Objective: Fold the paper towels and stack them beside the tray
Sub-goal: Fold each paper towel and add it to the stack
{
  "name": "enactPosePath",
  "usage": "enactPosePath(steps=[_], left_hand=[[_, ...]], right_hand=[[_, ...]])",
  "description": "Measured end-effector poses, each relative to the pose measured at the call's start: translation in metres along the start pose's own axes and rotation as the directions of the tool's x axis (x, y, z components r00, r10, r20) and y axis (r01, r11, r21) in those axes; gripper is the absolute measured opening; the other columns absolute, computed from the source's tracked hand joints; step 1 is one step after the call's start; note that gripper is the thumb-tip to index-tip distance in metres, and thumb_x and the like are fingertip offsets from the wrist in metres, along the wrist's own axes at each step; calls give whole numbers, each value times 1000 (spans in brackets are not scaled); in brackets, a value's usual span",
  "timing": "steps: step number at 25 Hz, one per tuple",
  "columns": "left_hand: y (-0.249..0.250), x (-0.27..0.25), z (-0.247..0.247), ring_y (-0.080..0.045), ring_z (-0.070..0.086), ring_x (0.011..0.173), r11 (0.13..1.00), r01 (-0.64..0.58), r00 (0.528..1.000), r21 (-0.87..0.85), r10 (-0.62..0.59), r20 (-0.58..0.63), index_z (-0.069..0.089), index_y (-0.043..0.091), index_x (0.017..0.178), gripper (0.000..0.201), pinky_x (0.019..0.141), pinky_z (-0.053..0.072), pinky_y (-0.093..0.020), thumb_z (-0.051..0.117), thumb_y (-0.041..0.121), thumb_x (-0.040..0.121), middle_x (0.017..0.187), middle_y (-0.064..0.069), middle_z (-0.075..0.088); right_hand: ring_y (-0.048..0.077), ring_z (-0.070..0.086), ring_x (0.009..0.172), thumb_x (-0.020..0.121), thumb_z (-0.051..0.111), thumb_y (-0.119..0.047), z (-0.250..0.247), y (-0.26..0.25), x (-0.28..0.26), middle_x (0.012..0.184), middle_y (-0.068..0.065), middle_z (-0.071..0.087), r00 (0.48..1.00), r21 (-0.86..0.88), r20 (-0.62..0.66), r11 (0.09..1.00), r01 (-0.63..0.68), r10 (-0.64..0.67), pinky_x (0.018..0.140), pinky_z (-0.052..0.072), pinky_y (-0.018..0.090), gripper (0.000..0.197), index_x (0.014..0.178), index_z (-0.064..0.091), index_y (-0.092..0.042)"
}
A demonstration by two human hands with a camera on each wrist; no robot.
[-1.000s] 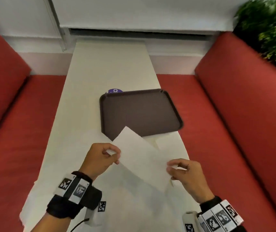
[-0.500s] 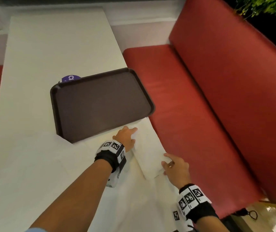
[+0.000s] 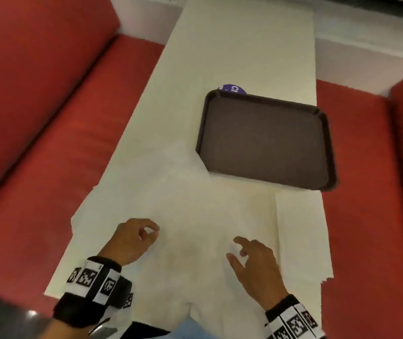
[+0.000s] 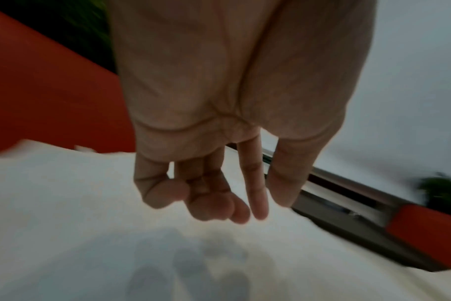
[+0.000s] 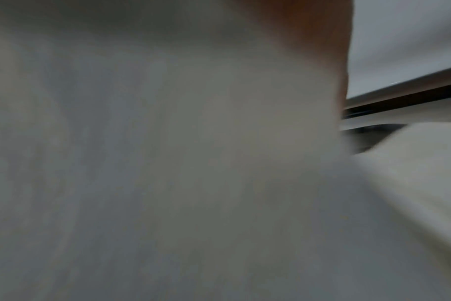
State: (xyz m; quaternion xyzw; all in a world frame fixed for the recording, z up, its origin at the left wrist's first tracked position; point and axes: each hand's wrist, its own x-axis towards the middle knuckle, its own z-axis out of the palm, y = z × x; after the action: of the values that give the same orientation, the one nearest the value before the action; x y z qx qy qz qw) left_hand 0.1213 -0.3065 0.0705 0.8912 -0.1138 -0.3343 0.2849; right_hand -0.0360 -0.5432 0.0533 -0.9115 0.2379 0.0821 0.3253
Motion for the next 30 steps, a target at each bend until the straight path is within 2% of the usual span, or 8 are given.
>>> enactPosePath(steps=[2, 6, 10, 14, 18, 22, 27, 30], left_hand=[[-57, -42, -9, 0, 50, 63, 985, 172, 985, -3, -172, 4, 63, 27, 82, 8, 53, 32, -7, 59, 26, 88, 72, 11, 54], [-142, -107, 2, -1, 42, 56, 921, 390, 921, -6, -390, 28, 51, 24, 56, 33, 49, 29, -13, 59, 26, 88, 62, 12, 45], [-188, -143, 27, -11, 54, 68, 854, 521, 852, 8, -520, 65, 59, 18, 62, 27, 59, 37, -22, 57, 31, 86, 70, 3, 56], [-200, -159, 43, -8, 52, 75, 853, 507, 862, -126, -505, 48, 56, 25, 58, 29, 65, 35, -20, 61, 30, 86, 84, 4, 62], [-209, -161, 46, -9, 56, 74, 829, 511, 854, -227, -519, 26, 58, 22, 58, 30, 67, 39, -21, 61, 30, 86, 82, 2, 64], [-216, -160, 39, -9, 53, 71, 828, 502, 854, -249, -520, -9, 56, 22, 57, 30, 64, 38, -18, 61, 27, 86, 72, 5, 59], [-206, -158, 25, -6, 49, 62, 846, 471, 858, -251, -505, -91, 50, 22, 55, 32, 54, 32, -11, 62, 25, 85, 64, 6, 53], [-195, -160, 21, -4, 47, 62, 867, 427, 868, -259, -473, -151, 48, 25, 55, 34, 57, 32, -11, 61, 25, 86, 63, 10, 50]], right_hand=[[20, 64, 85, 82, 65, -39, 27, -39, 17, 96, 2, 66, 958, -100, 146, 960, 261, -245, 76, 55, 35, 40, 116, 65, -19], [31, 67, 87, 68, 80, -28, 75, -121, 53, 108, 13, 65, 749, -248, 381, 720, 648, -542, 66, 53, 41, 48, 111, 66, -12], [32, 41, 127, 89, 61, -30, 108, -196, 70, 147, 11, 34, 611, -280, 598, 579, 766, -519, 96, 37, 42, 59, 141, 38, -13], [30, 37, 126, 85, 66, -28, 138, -225, 62, 144, 9, 31, 491, -348, 788, 390, 853, -371, 98, 33, 44, 67, 141, 31, -17], [30, 45, 117, 83, 66, -9, 149, -209, 60, 132, 9, 44, 503, -400, 811, 344, 849, -300, 95, 33, 44, 61, 135, 35, -15], [31, 44, 115, 85, 59, -10, 146, -208, 59, 127, 12, 46, 464, -348, 815, 347, 871, -348, 93, 32, 42, 46, 129, 44, -14], [30, 28, 134, 92, 54, -30, 163, -254, 93, 149, 11, 25, 573, -393, 686, 435, 811, -448, 104, 29, 47, 60, 144, 26, -20], [29, 13, 144, 97, 41, -38, 186, -292, 126, 153, 8, 21, 625, -446, 687, 465, 765, -370, 112, 17, 53, 59, 147, 18, -20]])
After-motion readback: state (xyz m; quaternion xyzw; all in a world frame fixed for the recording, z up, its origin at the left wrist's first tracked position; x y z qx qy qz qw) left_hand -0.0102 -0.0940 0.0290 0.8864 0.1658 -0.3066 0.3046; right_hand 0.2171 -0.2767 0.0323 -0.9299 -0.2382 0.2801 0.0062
